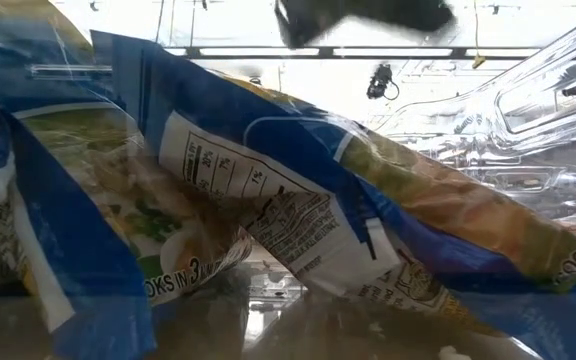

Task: Sort Maruchan noodles
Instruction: Put the blue noodle pack into the bottom transparent bin

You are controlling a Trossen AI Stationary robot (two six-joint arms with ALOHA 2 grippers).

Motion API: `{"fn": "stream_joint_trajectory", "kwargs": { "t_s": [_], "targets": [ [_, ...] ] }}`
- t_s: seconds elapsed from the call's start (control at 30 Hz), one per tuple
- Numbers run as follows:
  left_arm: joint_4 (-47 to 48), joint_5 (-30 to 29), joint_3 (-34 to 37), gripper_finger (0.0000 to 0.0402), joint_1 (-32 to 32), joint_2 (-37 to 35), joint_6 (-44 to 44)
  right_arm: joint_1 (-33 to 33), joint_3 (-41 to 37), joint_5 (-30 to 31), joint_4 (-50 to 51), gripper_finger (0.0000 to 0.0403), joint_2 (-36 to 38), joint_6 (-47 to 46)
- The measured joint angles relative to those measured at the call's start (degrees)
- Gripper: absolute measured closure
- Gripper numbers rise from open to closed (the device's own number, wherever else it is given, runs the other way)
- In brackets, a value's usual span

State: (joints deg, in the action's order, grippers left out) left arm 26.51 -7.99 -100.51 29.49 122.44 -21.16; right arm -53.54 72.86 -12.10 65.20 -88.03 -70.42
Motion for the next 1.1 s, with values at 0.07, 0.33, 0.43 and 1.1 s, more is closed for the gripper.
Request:
{"fn": "stream_joint_trajectory", "kwargs": {
  "t_s": [0.07, 0.33, 0.43, 1.1],
  "targets": [
    [-2.8, -0.3, 0.0, 0.0258, -0.6, 1.8, 3.0, -0.7, 0.0, 0.0, -1.7, 0.0093, -0.8, -2.0],
    [-7.7, 2.5, 0.0, 0.0260, -3.9, 6.1, 4.5, -1.2, 0.0, 1.4, -3.7, 0.0093, -1.1, -6.2],
    [-3.5, 4.2, 0.0, 0.0260, -5.4, 6.1, 1.3, -1.3, 0.0, 1.5, -3.7, 0.0093, -1.1, -6.4],
    [9.0, 12.0, 0.0, 0.0260, -6.3, 2.9, -14.5, -2.3, 0.0, 6.9, -3.3, 0.0093, -1.1, -1.6]
  ]
}}
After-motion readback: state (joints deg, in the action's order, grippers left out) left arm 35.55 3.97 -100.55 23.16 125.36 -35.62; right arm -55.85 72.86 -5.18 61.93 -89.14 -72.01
